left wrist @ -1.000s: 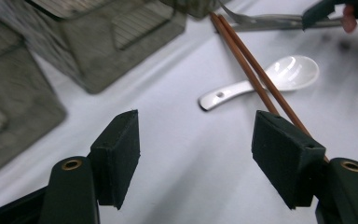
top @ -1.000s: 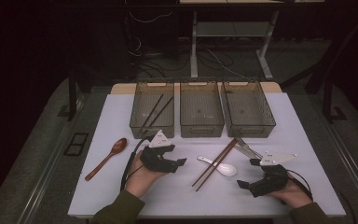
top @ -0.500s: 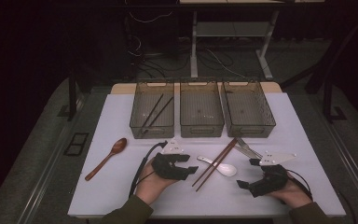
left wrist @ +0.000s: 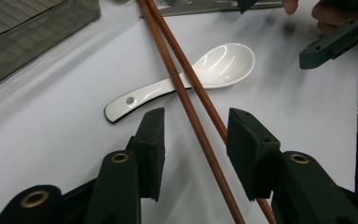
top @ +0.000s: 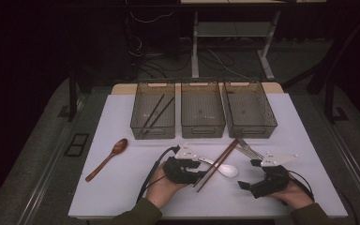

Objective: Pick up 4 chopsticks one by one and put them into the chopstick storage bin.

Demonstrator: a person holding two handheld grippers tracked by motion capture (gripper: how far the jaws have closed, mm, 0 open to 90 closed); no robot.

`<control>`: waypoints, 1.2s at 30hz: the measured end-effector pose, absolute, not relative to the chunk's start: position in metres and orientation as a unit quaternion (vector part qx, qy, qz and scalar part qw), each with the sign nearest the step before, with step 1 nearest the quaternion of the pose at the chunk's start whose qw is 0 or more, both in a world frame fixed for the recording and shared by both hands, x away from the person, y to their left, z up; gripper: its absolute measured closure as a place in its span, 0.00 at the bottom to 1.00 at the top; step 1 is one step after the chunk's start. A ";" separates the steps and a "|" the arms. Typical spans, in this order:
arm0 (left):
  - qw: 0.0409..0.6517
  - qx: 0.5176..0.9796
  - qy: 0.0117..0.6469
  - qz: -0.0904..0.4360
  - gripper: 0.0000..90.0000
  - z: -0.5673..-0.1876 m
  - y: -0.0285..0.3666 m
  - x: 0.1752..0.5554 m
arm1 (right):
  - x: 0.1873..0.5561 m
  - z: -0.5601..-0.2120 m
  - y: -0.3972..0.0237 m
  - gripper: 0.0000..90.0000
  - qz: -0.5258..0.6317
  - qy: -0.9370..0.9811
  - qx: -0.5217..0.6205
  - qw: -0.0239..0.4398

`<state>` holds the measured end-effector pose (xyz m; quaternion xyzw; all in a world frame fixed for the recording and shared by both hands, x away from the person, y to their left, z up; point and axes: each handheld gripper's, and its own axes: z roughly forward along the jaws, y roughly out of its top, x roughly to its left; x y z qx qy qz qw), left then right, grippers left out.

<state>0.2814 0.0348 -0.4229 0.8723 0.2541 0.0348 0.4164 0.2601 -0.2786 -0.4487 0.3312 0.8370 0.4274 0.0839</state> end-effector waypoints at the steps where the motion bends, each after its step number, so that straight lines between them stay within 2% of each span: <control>1: 0.417 0.871 0.255 0.035 0.64 -0.424 0.033 0.281 | 0.260 -0.449 -0.279 0.01 0.427 0.837 0.331 0.084; 10: 0.404 0.878 0.253 0.047 0.70 -0.429 0.024 0.280 | 0.260 -0.449 -0.278 0.01 0.427 0.837 0.331 0.084; 36: 0.371 0.889 0.259 0.070 0.74 -0.439 0.020 0.285 | 0.260 -0.449 -0.278 0.01 0.427 0.837 0.330 0.084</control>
